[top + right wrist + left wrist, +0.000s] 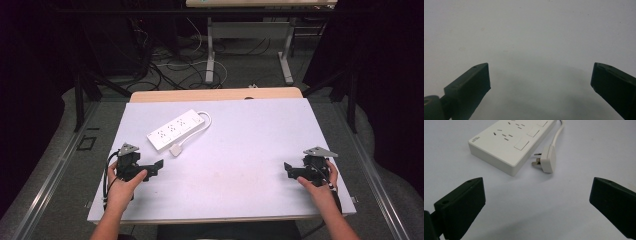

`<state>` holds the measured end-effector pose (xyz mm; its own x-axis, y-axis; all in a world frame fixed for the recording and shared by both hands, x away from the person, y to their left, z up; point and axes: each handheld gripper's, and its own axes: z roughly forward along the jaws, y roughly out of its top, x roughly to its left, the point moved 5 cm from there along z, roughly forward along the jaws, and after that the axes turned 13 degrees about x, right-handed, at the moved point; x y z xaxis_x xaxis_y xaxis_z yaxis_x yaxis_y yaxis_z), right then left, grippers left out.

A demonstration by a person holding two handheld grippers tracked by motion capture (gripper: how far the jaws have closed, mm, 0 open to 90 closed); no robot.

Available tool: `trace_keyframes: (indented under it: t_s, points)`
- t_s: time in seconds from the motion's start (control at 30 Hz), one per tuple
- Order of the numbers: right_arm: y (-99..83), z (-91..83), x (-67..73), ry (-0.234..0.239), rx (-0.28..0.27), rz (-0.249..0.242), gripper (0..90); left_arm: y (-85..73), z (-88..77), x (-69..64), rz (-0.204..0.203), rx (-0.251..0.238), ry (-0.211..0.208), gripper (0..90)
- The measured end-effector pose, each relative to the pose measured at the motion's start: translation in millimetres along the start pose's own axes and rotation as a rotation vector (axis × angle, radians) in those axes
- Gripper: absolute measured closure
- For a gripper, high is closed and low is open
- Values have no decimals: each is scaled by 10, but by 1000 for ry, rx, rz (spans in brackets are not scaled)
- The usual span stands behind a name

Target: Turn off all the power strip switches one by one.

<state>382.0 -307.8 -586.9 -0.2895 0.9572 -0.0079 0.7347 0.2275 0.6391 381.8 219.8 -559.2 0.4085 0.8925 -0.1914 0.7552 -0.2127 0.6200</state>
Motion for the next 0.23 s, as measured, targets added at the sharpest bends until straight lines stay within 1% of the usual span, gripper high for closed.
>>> trace_keyframes:
  t_s: [0.03,0.07,0.13,0.17,0.2,0.23]
  points:
    - [0,0,1,0,0,0,19,-2,1,13,1,-5,6,3]
    - [0,-2,2,0,1,0,19,-5,6,9,-18,-10,-2,3]
    - [2,-2,2,0,-1,-3,19,-12,10,27,-32,-11,1,3]
    - [2,-3,2,0,0,-1,19,-16,8,41,-35,-3,6,3]
    - [1,-3,1,0,0,-1,19,-15,19,36,-52,-12,3,3]
    - [2,-4,1,1,0,0,19,-18,24,40,-53,-11,5,3]
